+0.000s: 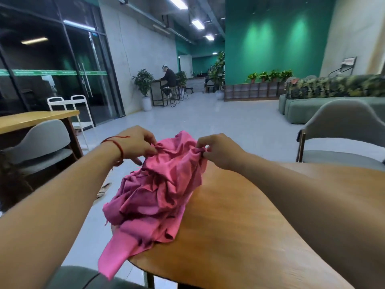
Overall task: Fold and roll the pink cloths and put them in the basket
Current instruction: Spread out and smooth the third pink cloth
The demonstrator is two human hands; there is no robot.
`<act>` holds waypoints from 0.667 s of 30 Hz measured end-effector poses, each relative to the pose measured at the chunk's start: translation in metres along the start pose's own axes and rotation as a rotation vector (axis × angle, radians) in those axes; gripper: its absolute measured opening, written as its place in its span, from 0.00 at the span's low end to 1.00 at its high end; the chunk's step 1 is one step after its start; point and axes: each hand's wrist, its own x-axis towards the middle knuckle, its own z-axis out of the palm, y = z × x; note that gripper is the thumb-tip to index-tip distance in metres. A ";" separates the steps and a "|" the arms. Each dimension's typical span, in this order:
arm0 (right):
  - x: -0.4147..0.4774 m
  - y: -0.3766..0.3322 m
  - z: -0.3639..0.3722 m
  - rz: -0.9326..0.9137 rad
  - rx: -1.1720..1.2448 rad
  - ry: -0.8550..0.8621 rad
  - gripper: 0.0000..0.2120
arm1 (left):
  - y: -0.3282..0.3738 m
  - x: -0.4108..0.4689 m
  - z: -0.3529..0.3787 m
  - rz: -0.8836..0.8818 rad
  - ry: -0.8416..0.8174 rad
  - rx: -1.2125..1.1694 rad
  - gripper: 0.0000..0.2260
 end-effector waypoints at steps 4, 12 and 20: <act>-0.046 0.015 -0.063 0.063 -0.003 0.127 0.13 | 0.065 -0.007 -0.001 0.152 0.015 -0.095 0.06; -0.142 0.099 -0.164 0.311 -0.111 0.107 0.22 | 0.169 0.003 0.088 0.394 -0.032 -0.324 0.10; -0.191 0.123 -0.159 0.372 -0.053 -0.004 0.19 | 0.167 0.002 0.163 0.371 -0.206 -0.037 0.13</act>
